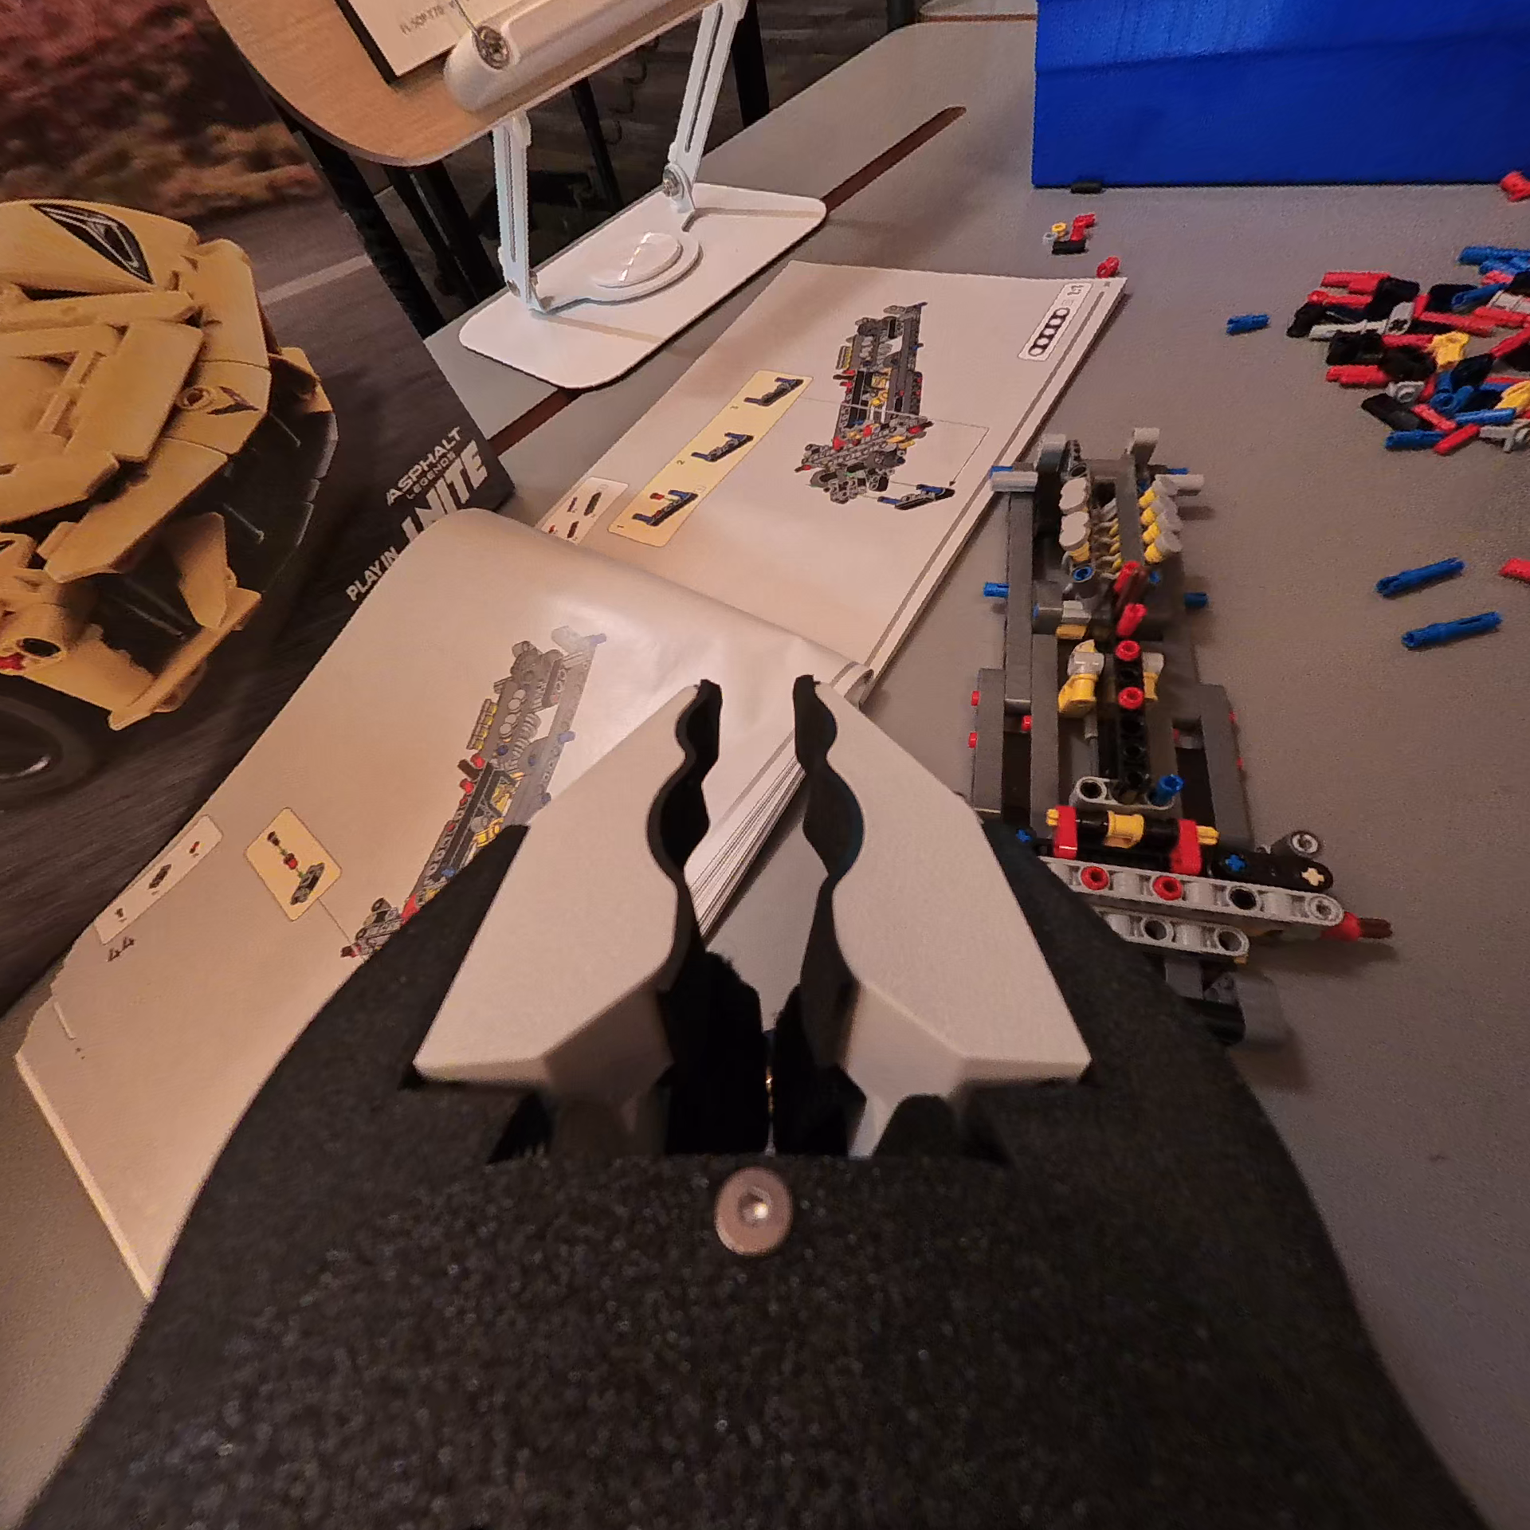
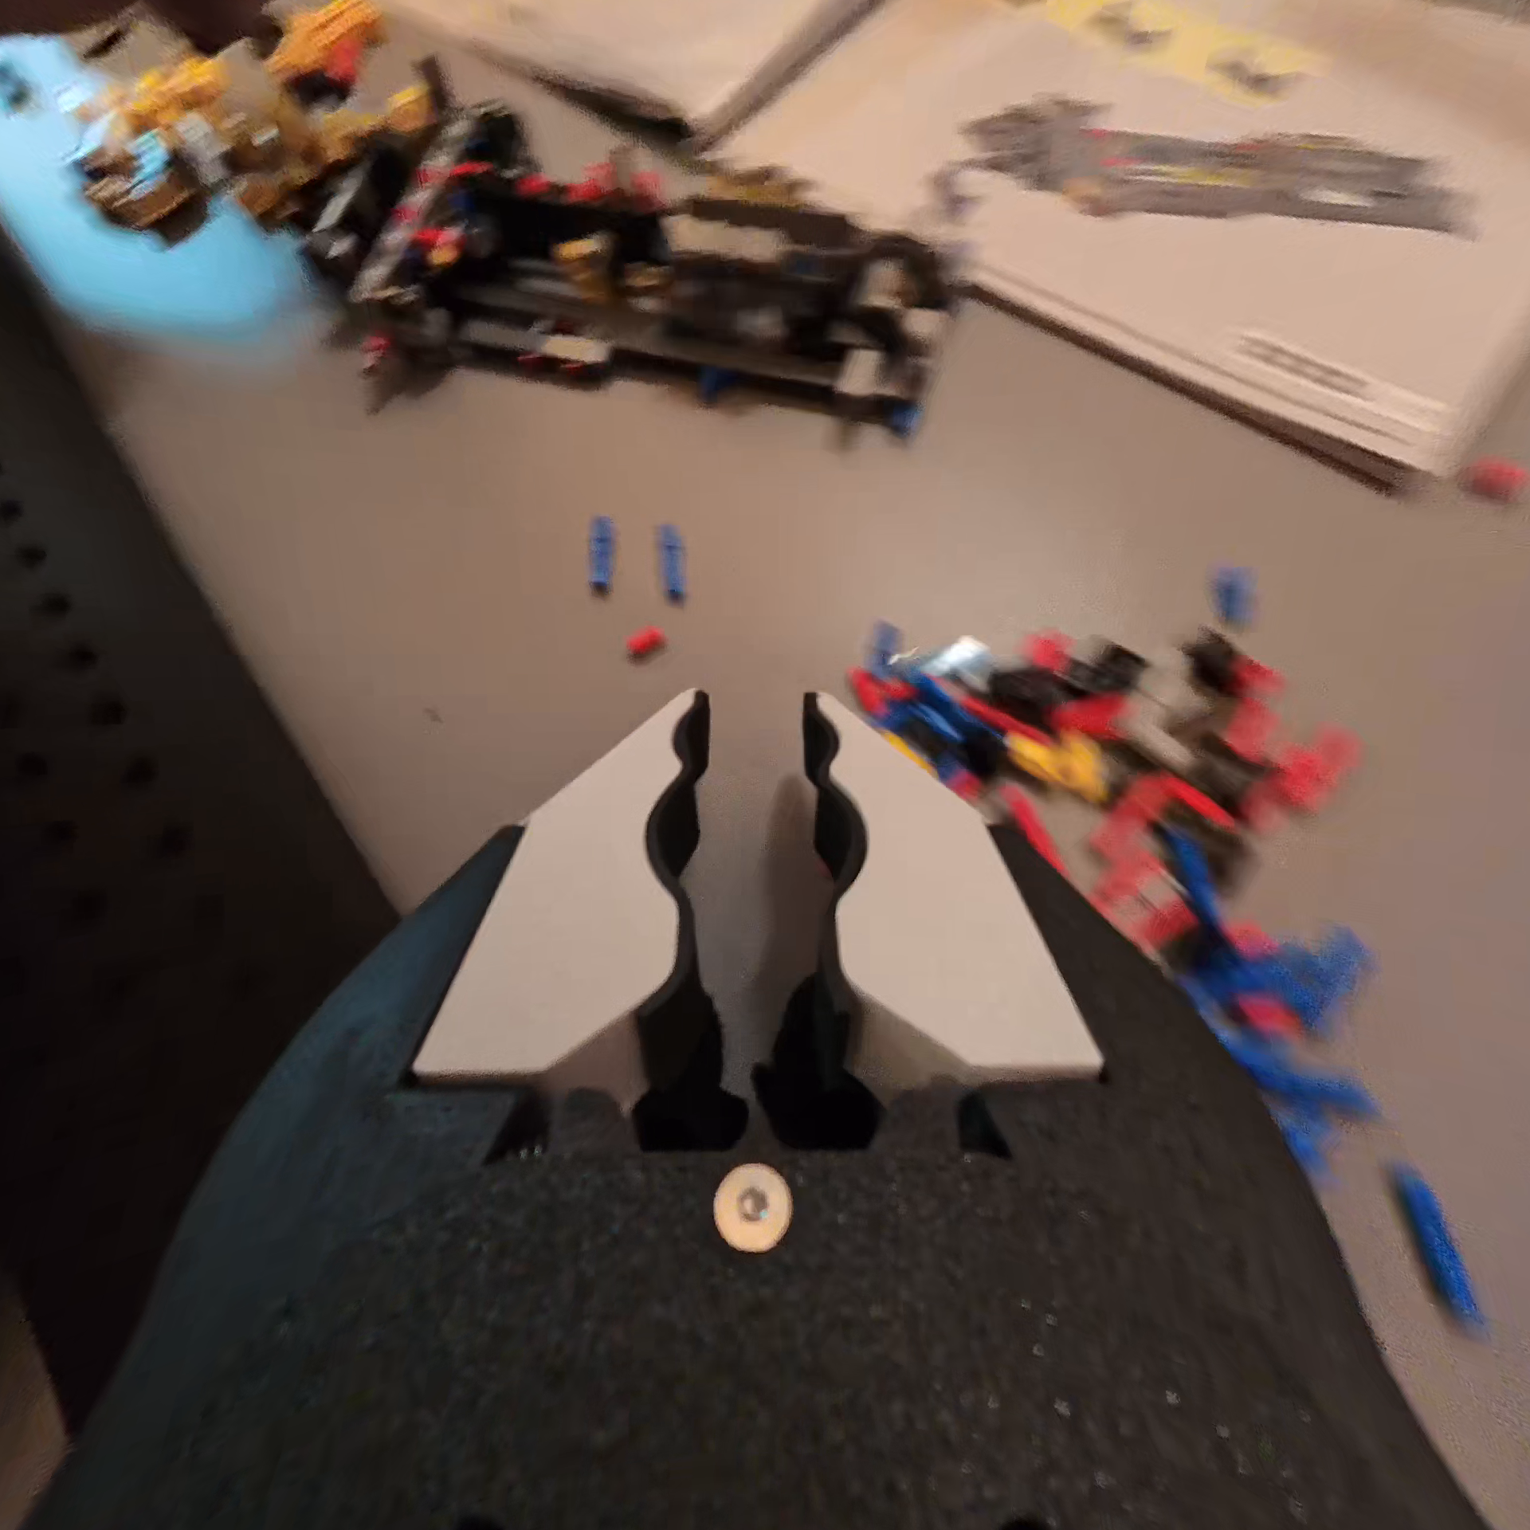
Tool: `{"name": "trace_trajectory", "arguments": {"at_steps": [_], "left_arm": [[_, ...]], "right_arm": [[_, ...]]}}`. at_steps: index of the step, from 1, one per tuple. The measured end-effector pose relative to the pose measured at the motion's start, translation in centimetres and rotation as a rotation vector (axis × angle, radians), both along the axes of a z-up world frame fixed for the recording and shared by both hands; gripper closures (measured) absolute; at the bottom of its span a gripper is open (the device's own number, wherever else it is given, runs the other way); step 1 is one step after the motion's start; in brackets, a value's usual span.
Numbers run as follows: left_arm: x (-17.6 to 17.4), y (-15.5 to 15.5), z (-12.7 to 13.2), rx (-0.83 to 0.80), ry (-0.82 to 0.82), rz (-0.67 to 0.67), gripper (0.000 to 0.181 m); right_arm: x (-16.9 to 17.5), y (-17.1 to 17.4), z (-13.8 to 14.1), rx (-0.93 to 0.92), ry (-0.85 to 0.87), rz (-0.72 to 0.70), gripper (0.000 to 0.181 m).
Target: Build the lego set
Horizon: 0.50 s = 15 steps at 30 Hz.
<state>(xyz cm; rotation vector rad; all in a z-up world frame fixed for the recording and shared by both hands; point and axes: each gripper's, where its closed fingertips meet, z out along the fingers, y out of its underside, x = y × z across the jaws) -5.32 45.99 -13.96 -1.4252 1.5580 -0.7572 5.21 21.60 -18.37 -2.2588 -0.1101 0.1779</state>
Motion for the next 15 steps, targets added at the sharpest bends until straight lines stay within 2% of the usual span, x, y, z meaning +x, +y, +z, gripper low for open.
{"name": "trace_trajectory", "arguments": {"at_steps": [2, 4, 6, 8, 15], "left_arm": [[0.0, -0.1, 0.0, -0.003, -0.002, -0.002, 0.165], [0.1, -0.2, 0.0, -0.003, 0.0, -0.008, 0.165], [0.2, -0.4, -0.1, -0.001, 0.002, -0.015, 0.165], [0.2, -0.6, -0.1, 0.002, 0.004, -0.022, 0.165], [0.1, -0.5, 0.0, 0.007, 0.002, -0.016, 0.165]], "right_arm": [[4.1, -2.7, 1.3, 0.024, -0.016, -0.193, 0.162], [8.0, -6.1, 1.6, -0.007, -0.059, -0.391, 0.166], [9.6, -8.6, 0.7, -0.074, -0.107, -0.481, 0.168], [10.0, -9.4, 0.0, -0.113, -0.16, -0.499, 0.17], [10.4, -8.6, -1.3, -0.179, -0.274, -0.477, 0.172]]}}
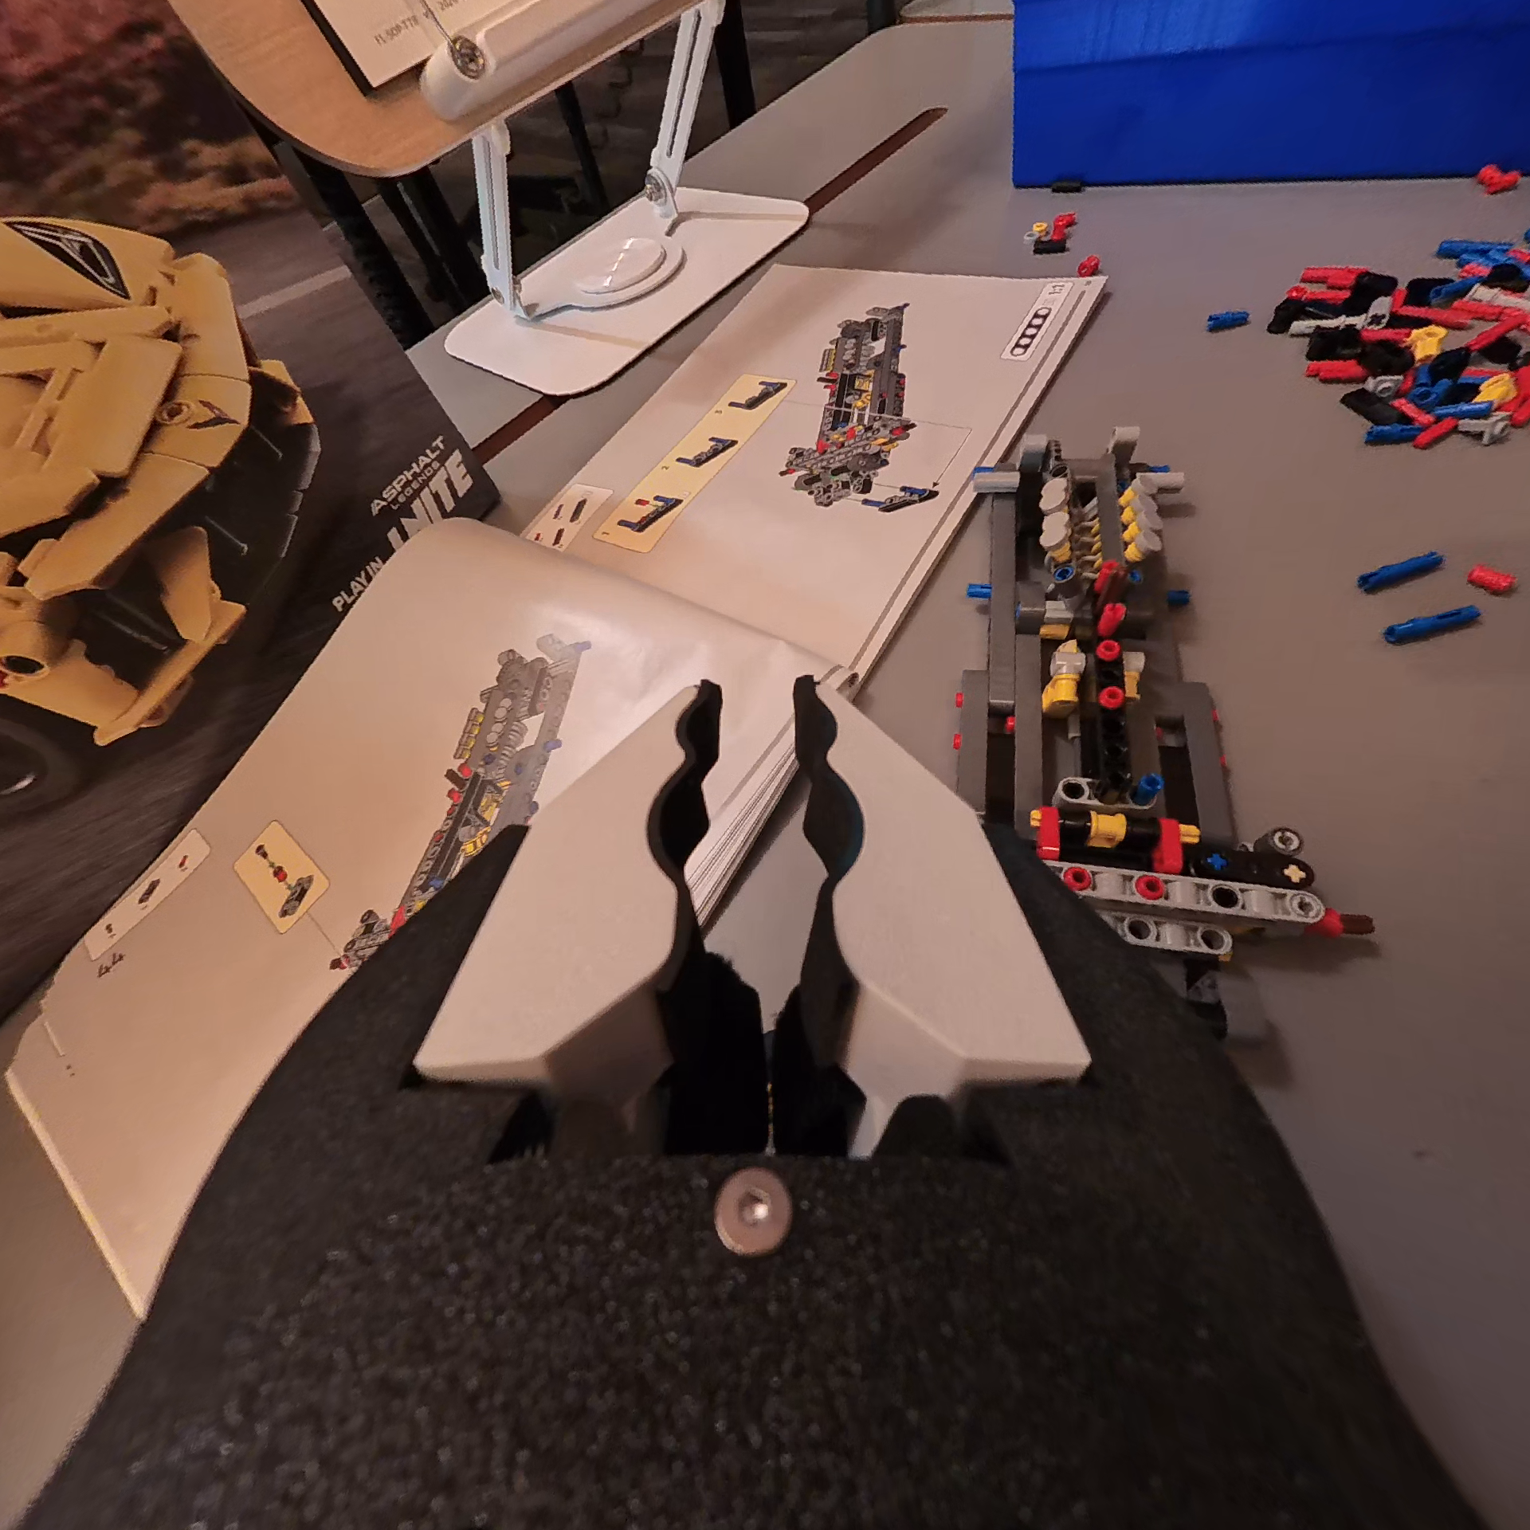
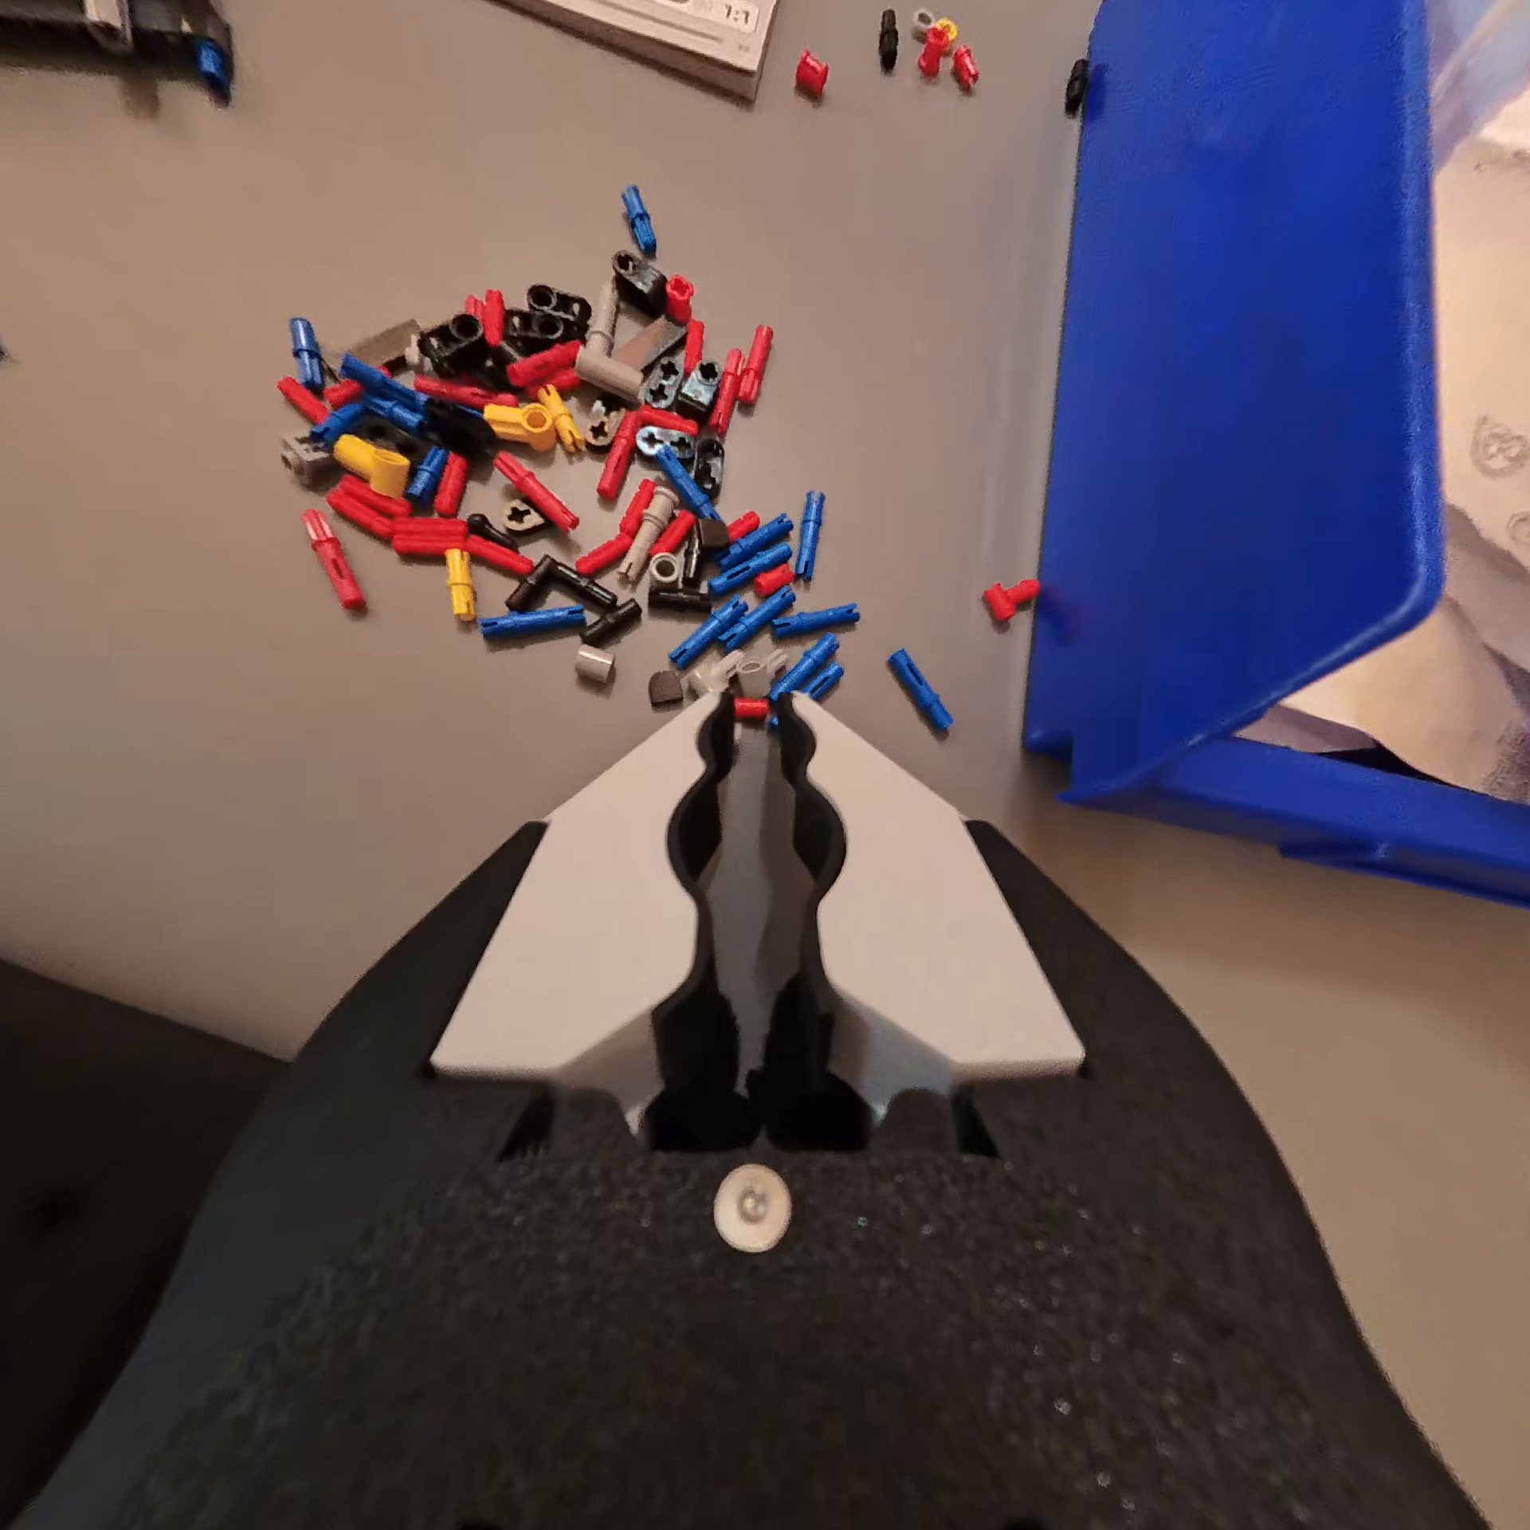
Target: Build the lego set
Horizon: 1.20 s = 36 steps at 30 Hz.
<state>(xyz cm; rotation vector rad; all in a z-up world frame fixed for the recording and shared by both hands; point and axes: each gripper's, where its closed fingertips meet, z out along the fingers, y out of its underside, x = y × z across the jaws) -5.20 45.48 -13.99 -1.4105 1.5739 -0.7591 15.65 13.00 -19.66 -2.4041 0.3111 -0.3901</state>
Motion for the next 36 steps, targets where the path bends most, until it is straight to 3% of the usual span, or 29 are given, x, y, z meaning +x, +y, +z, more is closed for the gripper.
{"name": "trace_trajectory", "arguments": {"at_steps": [16, 22, 27, 32, 36], "left_arm": [[0.0, 0.1, -0.2, 0.007, 0.009, 0.001, 0.165], [0.1, 0.1, -0.2, 0.003, 0.006, 0.003, 0.165], [0.1, -0.2, 0.2, -0.041, -0.012, -0.007, 0.165], [-0.2, 0.3, 0.2, -0.044, -0.013, 0.008, 0.165], [-0.3, 0.2, 0.1, -0.032, -0.007, 0.003, 0.165]], "right_arm": [[-0.2, 0.1, -0.9, -0.037, 0.141, 0.026, 0.173], [-0.6, 0.9, 1.9, -0.007, 0.05, 0.045, 0.173], [-5.7, 6.5, 4.3, 0.177, 0.139, 0.23, 0.173], [-13.2, 11.5, 2.1, 0.213, 0.317, 0.452, 0.173], [-14.3, 14.0, 1.6, 0.208, 0.243, 0.53, 0.173]]}}
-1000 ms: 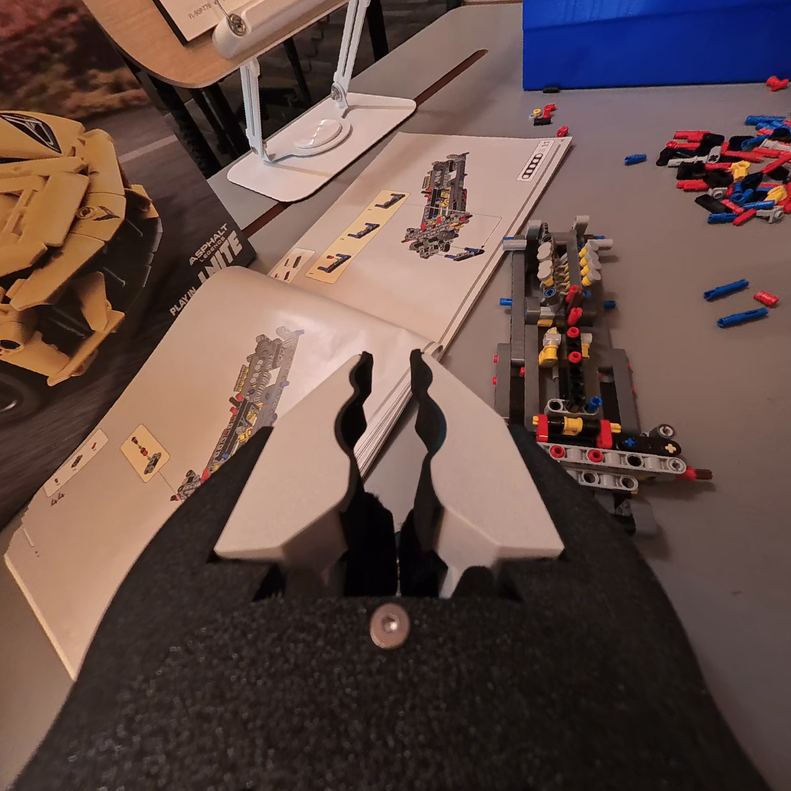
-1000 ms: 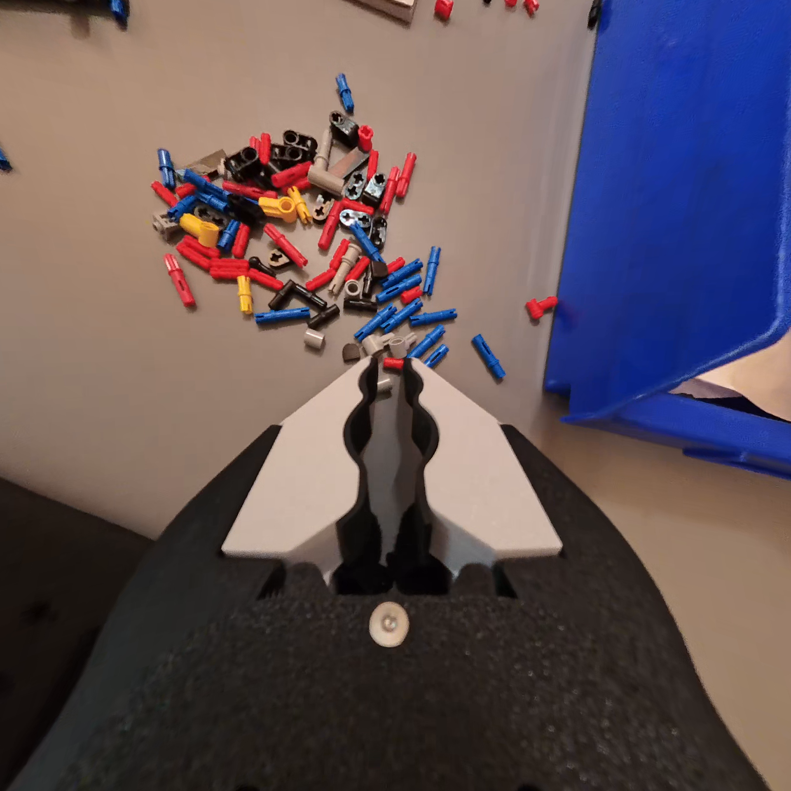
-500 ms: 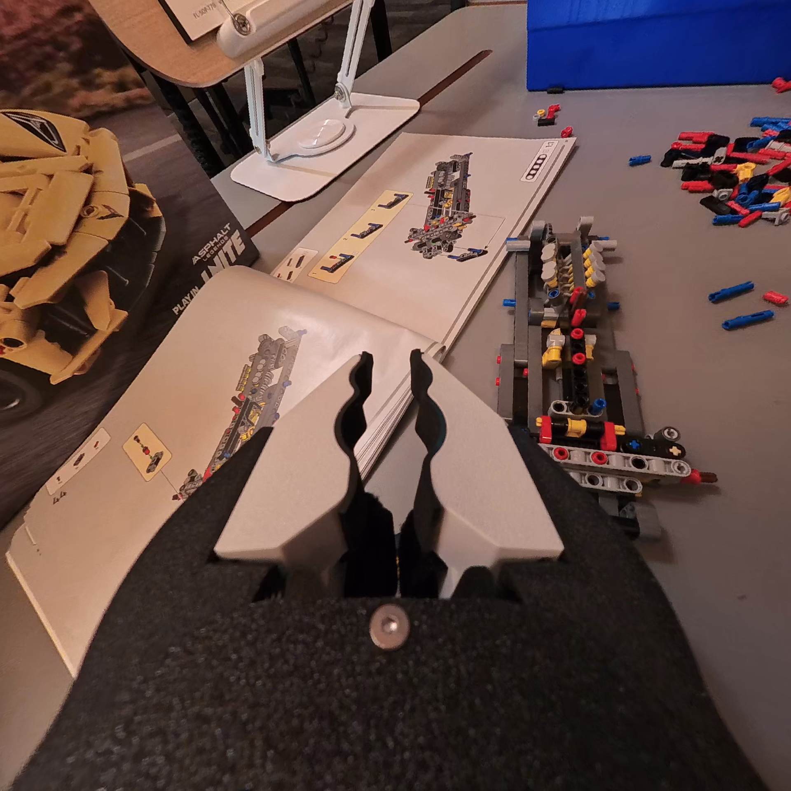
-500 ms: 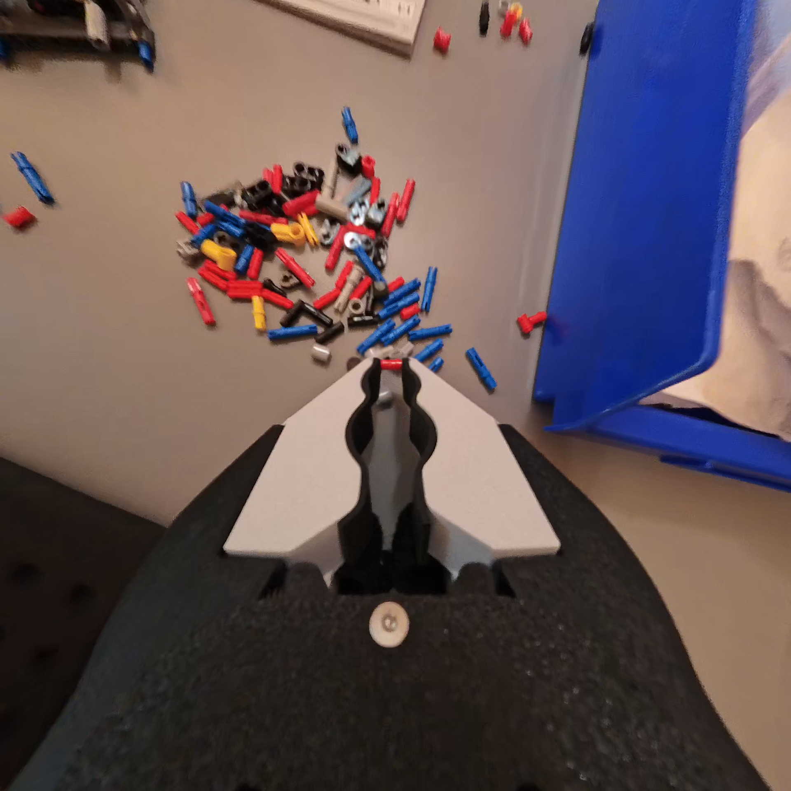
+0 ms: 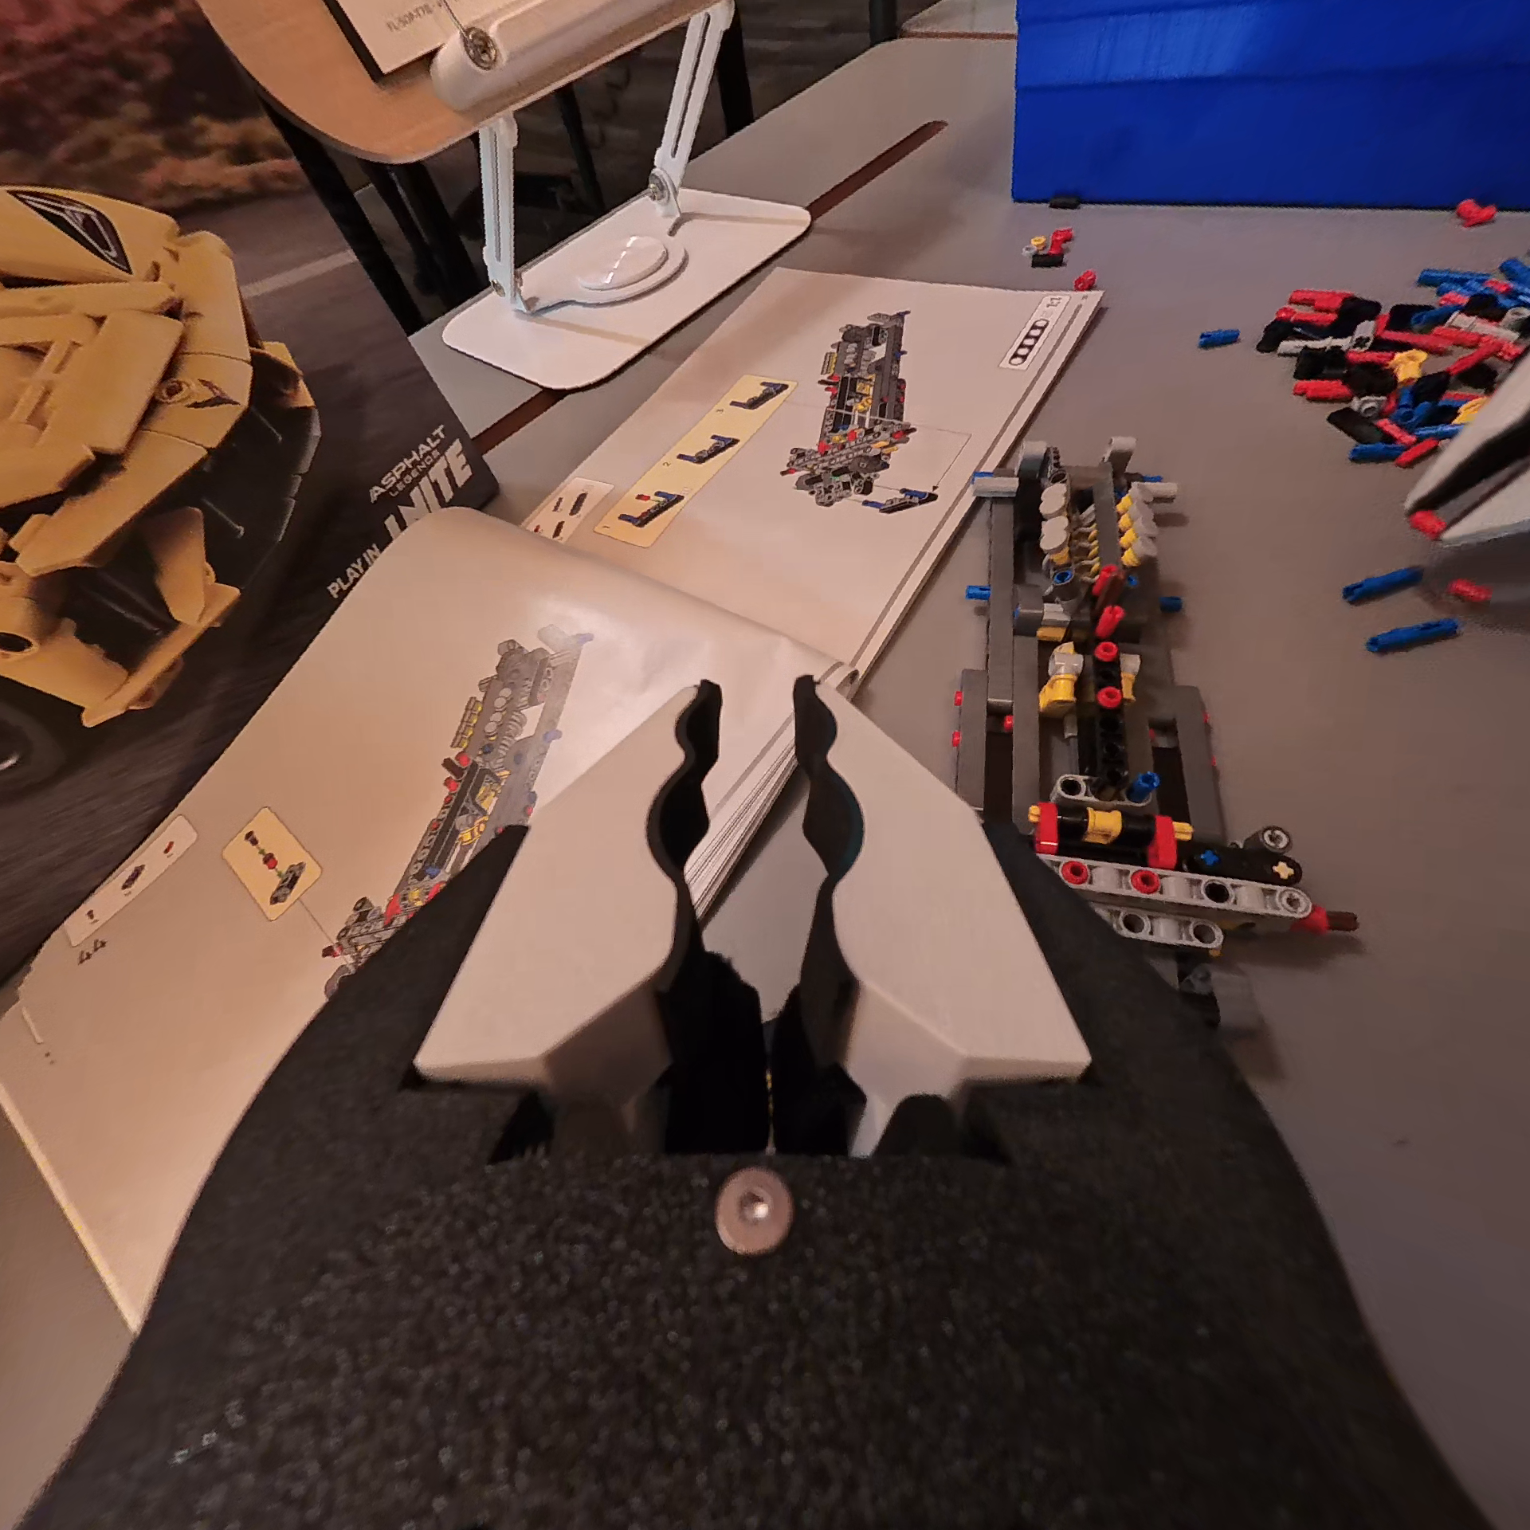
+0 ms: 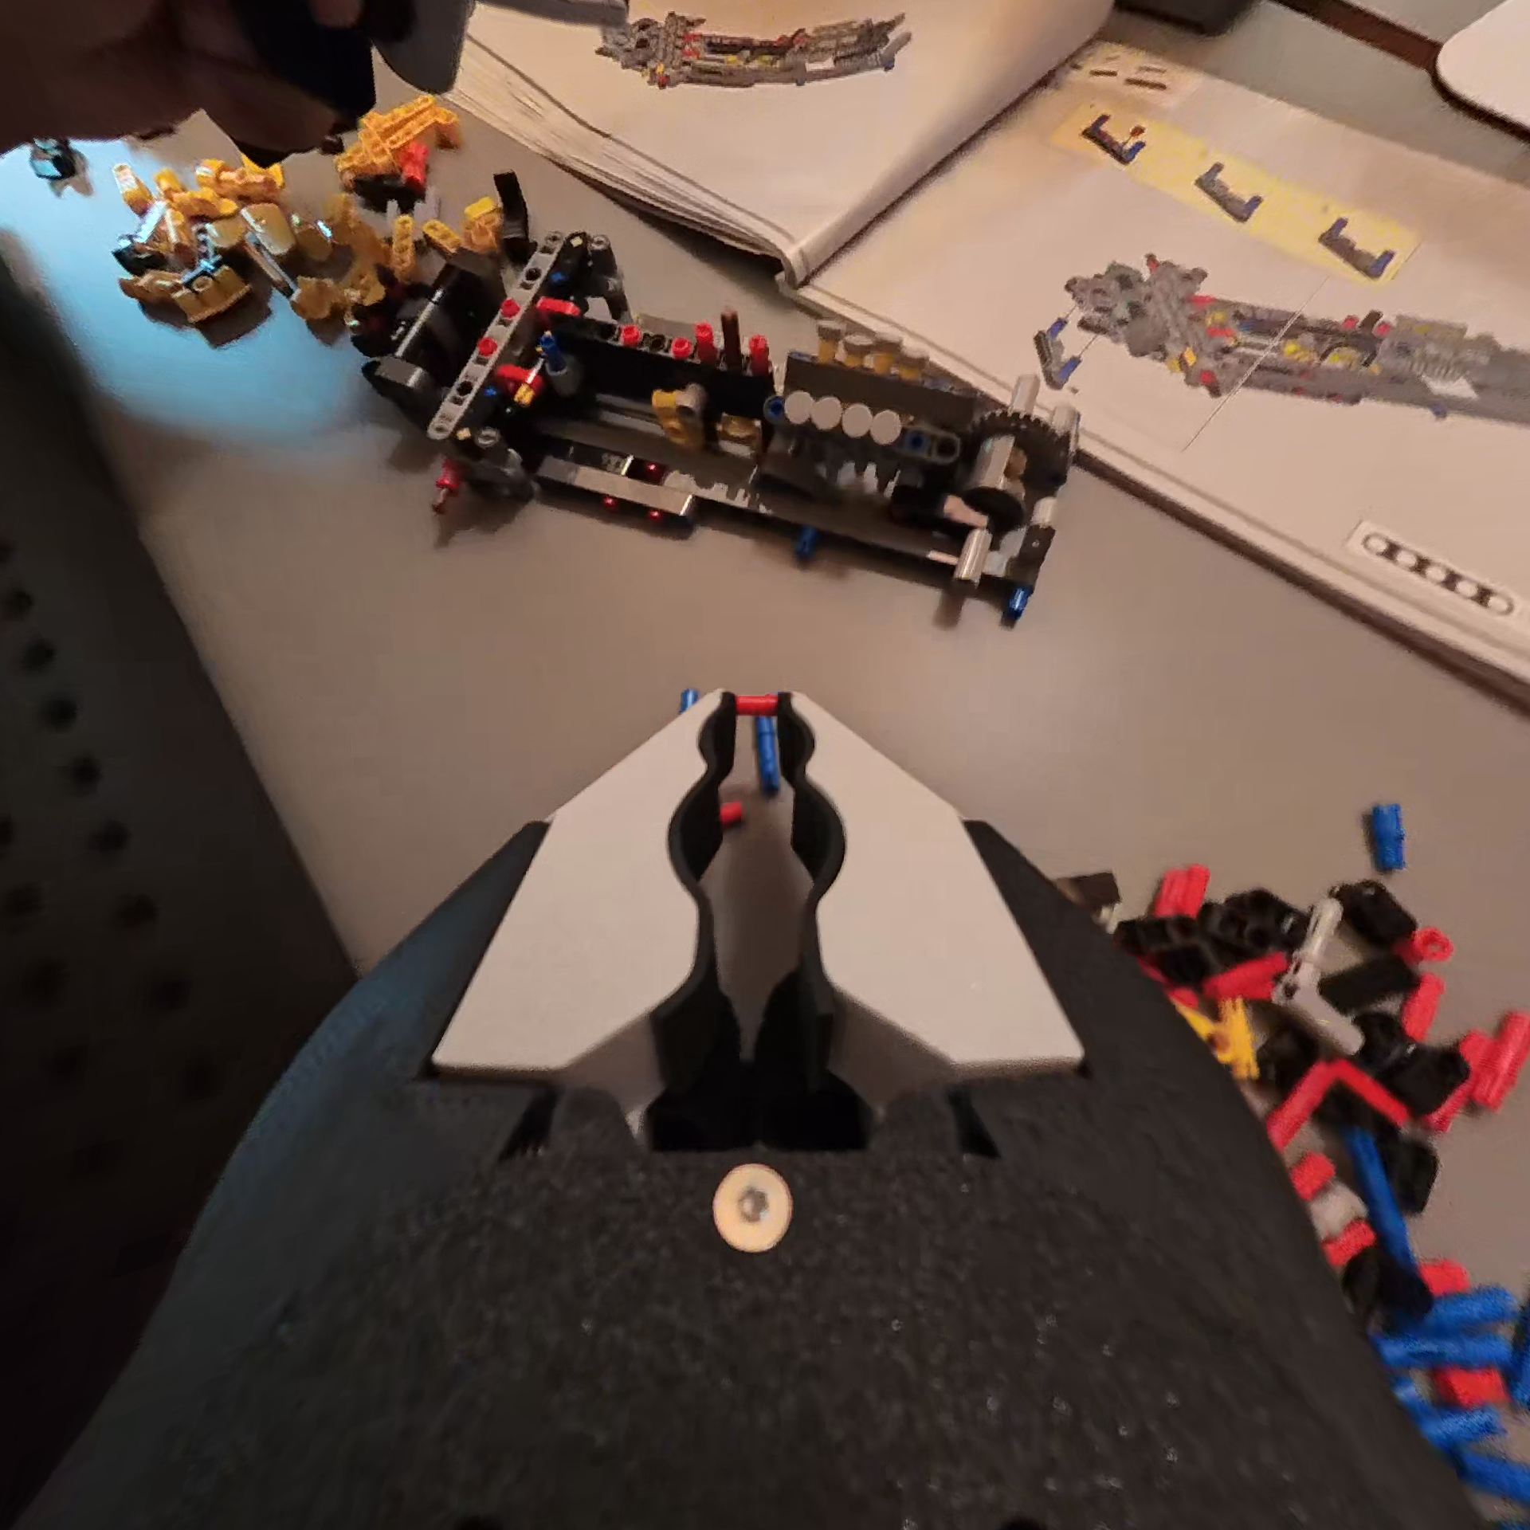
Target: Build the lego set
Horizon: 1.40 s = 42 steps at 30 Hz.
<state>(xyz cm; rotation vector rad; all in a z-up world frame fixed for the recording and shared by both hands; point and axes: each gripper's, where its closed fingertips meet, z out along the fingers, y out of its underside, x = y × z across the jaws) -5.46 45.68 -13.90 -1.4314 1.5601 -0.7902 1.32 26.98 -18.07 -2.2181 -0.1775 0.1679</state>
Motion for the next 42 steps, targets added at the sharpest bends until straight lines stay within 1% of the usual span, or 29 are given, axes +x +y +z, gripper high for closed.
{"name": "trace_trajectory", "arguments": {"at_steps": [4, 9, 11, 14, 15, 18, 22, 26, 29, 31, 33, 35, 38, 42], "left_arm": [[0.0, 0.0, -0.2, 0.016, 0.011, 0.0, 0.165], [0.0, -0.1, -0.2, 0.007, 0.009, -0.003, 0.165], [0.1, -0.3, -0.3, 0.006, 0.013, -0.012, 0.165], [0.1, -0.4, -0.5, 0.013, 0.022, -0.014, 0.164], [0.1, -0.3, -0.5, 0.015, 0.021, -0.012, 0.165], [0.1, -0.2, -0.4, 0.008, 0.019, -0.008, 0.165], [0.1, -0.2, -0.4, 0.006, 0.017, -0.008, 0.165], [0.0, -0.3, -0.7, 0.013, 0.032, -0.014, 0.164], [0.1, -0.3, -0.8, 0.012, 0.036, -0.012, 0.164], [0.0, -0.2, -0.8, 0.009, 0.034, -0.009, 0.164], [0.0, -0.1, -0.8, 0.008, 0.033, -0.007, 0.164], [0.1, -0.2, -0.8, 0.007, 0.033, -0.009, 0.164], [0.1, -0.3, -0.8, 0.009, 0.035, -0.014, 0.164], [0.2, -0.5, -0.9, 0.011, 0.037, -0.018, 0.164]], "right_arm": [[0.6, 0.8, -0.7, -0.042, 0.0, 0.022, 0.173], [1.8, -1.3, -1.1, -0.097, -0.033, 0.02, 0.173], [1.8, -2.1, -1.3, -0.114, -0.017, 0.022, 0.173], [0.9, -2.3, -1.5, -0.115, 0.006, 0.04, 0.173], [0.7, -2.1, -1.6, -0.115, -0.001, 0.045, 0.173], [1.5, -2.1, -2.1, -0.13, -0.075, 0.016, 0.173], [1.3, -2.5, -2.4, -0.149, -0.027, 0.02, 0.173], [1.3, -2.6, -2.5, -0.119, -0.101, 0.027, 0.172], [1.4, -2.7, -2.1, -0.096, -0.09, -0.002, 0.158], [1.8, -2.9, -1.2, -0.049, -0.06, -0.038, 0.157], [3.1, -3.5, -0.2, -0.001, -0.07, -0.098, 0.156], [5.1, -4.7, 0.7, 0.025, -0.116, -0.181, 0.157], [7.9, -6.6, 1.1, 0.014, -0.157, -0.296, 0.158], [11.4, -7.4, 1.9, 0.044, -0.176, -0.484, 0.162]]}}
